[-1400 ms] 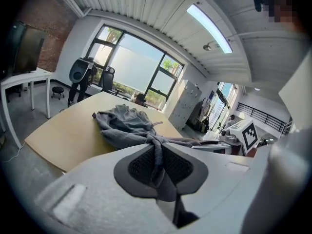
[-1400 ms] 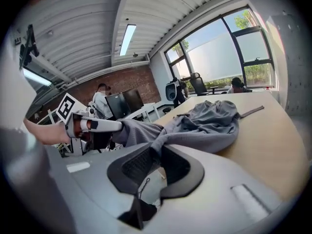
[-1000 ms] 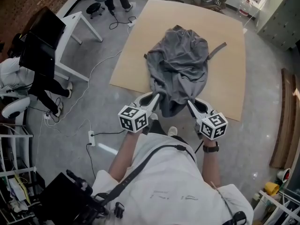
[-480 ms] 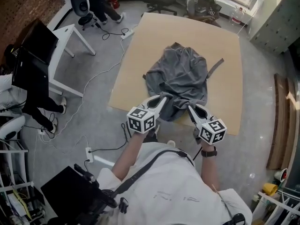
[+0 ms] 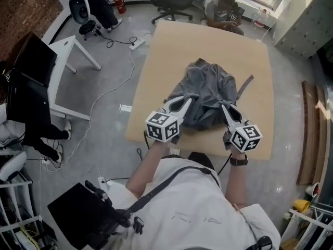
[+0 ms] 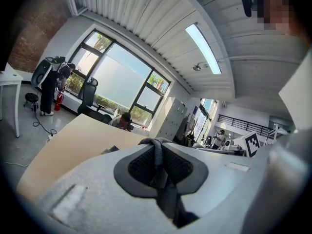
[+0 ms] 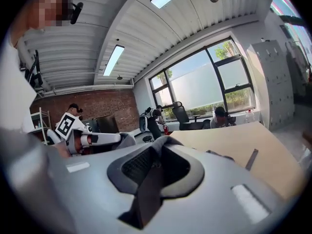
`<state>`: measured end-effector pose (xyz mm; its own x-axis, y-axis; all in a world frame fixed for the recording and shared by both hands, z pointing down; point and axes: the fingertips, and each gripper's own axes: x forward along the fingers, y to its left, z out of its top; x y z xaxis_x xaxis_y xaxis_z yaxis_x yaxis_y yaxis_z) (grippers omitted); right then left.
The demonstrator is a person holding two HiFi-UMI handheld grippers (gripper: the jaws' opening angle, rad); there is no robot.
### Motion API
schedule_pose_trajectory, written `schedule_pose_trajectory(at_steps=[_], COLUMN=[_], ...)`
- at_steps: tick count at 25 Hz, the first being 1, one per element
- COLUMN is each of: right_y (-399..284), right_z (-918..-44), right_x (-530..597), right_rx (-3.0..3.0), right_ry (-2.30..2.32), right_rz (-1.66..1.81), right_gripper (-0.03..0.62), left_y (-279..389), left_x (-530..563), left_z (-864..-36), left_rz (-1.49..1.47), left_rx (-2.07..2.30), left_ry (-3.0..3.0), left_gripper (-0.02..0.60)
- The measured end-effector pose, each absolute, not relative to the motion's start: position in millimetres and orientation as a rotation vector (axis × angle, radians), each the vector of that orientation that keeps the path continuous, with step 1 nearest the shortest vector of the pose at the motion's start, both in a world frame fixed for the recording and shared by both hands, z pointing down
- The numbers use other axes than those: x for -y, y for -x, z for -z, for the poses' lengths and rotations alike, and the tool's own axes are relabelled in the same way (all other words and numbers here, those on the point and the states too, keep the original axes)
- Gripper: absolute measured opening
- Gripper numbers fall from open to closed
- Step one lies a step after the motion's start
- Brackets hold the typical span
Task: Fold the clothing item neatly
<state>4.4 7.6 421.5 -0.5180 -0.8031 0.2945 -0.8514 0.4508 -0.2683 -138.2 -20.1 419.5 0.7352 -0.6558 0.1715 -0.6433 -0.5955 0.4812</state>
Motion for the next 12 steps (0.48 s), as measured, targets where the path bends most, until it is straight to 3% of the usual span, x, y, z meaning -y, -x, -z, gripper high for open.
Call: schedule_pose_trajectory(at_steps=[12], right_y=[-80], right_z=[-435], right_x=[135], right_rx=[2.458], right_ry=[-1.642], right_rz=[-0.610], right_gripper=[0.051], left_y=[123], left_x=[172], left_z=[-426], left_rz=[0.018], left_rx=[1.062], left_ry=[-2.337], left_gripper=[0.038])
